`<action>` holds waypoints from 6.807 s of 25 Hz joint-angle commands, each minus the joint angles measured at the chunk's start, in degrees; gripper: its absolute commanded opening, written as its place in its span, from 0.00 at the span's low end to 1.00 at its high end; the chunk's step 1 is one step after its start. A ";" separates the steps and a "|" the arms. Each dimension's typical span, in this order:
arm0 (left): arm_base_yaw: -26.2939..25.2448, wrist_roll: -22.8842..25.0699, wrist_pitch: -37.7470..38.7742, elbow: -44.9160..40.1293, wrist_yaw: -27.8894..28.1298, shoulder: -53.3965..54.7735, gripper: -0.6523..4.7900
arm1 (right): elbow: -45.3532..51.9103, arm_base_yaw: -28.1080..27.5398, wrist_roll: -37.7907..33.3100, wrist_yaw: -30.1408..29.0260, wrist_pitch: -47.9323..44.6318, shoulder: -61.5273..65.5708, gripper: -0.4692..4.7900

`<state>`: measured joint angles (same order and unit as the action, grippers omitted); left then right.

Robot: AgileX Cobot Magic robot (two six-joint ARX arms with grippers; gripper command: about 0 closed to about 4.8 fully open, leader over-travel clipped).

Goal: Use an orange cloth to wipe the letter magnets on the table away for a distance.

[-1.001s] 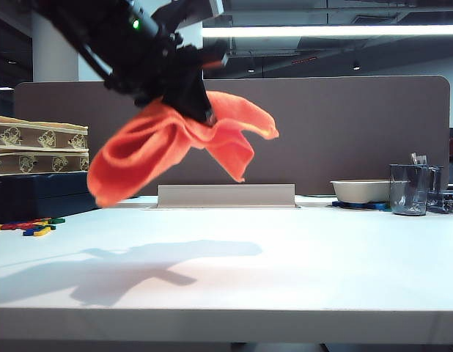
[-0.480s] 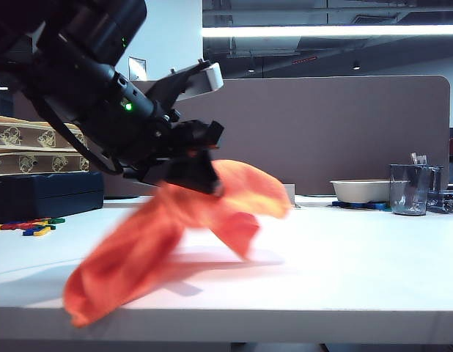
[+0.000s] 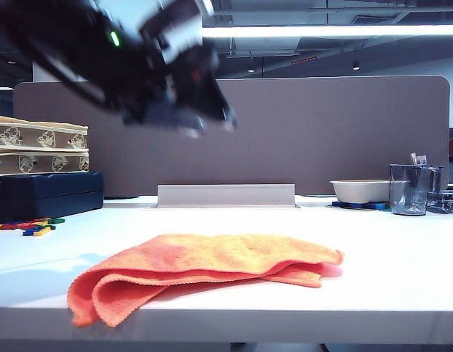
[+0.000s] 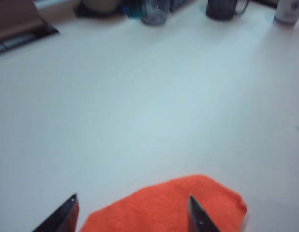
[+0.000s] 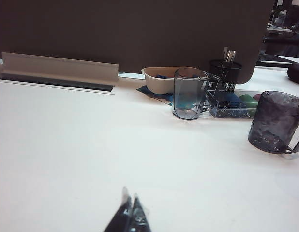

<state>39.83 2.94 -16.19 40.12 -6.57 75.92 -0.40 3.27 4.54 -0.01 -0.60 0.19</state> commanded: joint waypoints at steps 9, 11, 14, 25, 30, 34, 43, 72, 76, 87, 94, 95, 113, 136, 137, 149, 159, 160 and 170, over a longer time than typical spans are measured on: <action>-0.02 0.33 19.98 0.15 8.57 -32.28 0.63 | 0.44 -0.02 -0.07 0.04 -0.90 -0.20 0.08; -0.02 1.29 25.38 0.15 9.42 -35.71 0.63 | 0.44 -0.02 -0.07 0.04 -0.92 -0.20 0.08; -0.02 1.55 33.55 0.15 11.17 -40.70 0.63 | 0.44 -0.02 -0.07 0.04 -0.90 -0.20 0.08; -0.02 1.53 54.07 -0.04 14.95 -55.87 0.63 | 0.44 -0.02 -0.07 0.04 -0.92 -0.20 0.08; -0.02 1.55 46.38 -5.68 14.86 -58.58 0.63 | 0.44 -0.04 -0.07 0.04 -0.92 -0.20 0.08; -0.02 1.53 36.17 -13.86 14.73 -58.80 0.63 | 0.44 -0.04 -0.07 0.04 -0.92 -0.20 0.08; -0.02 -2.89 24.22 -27.41 16.06 -58.80 0.63 | 0.44 -0.02 -0.07 0.04 -0.90 -0.20 0.08; -1.31 -5.31 6.32 -39.85 19.39 -59.08 0.63 | 0.44 -0.02 -0.07 0.04 -0.90 -0.20 0.08; -3.89 -5.29 8.20 -39.85 19.32 -61.44 0.63 | 0.44 -0.02 -0.07 0.04 -0.92 -0.20 0.08; -9.01 -5.07 23.30 -39.87 19.37 -75.84 0.63 | 0.44 -0.02 -0.07 0.04 -0.81 -0.20 0.08; -14.10 -4.87 23.47 -39.87 25.75 -75.82 0.63 | 0.44 -0.04 -0.07 0.04 -0.52 -0.20 0.08; -15.17 -4.87 23.47 -39.87 26.05 -75.84 0.63 | 0.44 -0.04 -0.07 0.04 -0.52 -0.20 0.08; -36.74 -7.45 21.55 -39.85 16.41 -75.82 0.53 | 0.44 -0.04 -0.07 0.04 -0.52 -0.20 0.08; -36.68 -1.62 19.50 -39.80 20.98 -75.82 0.11 | 0.44 -0.04 -0.07 0.04 -0.52 -0.20 0.08; -36.68 -1.20 19.50 -39.80 21.20 -75.82 0.11 | 0.44 -0.02 -0.07 0.04 -0.52 -0.20 0.08; -36.65 -1.62 19.63 -39.82 7.15 -75.82 0.11 | 0.44 -0.04 -0.07 0.04 -0.52 -0.20 0.08; -36.70 -3.19 21.38 -39.82 7.19 -75.82 0.11 | 0.44 -0.04 -0.07 0.04 -0.52 -0.20 0.08; -36.70 -3.17 21.38 -39.82 7.19 -75.82 0.11 | 0.44 -0.04 -0.07 0.04 -0.52 -0.20 0.08; -36.70 -3.17 21.38 -39.82 7.19 -75.82 0.11 | 0.44 -0.04 -0.07 0.04 -0.52 -0.20 0.08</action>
<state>3.16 -0.05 5.43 0.10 0.99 0.08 -0.40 3.25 4.54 -0.01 -0.56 0.23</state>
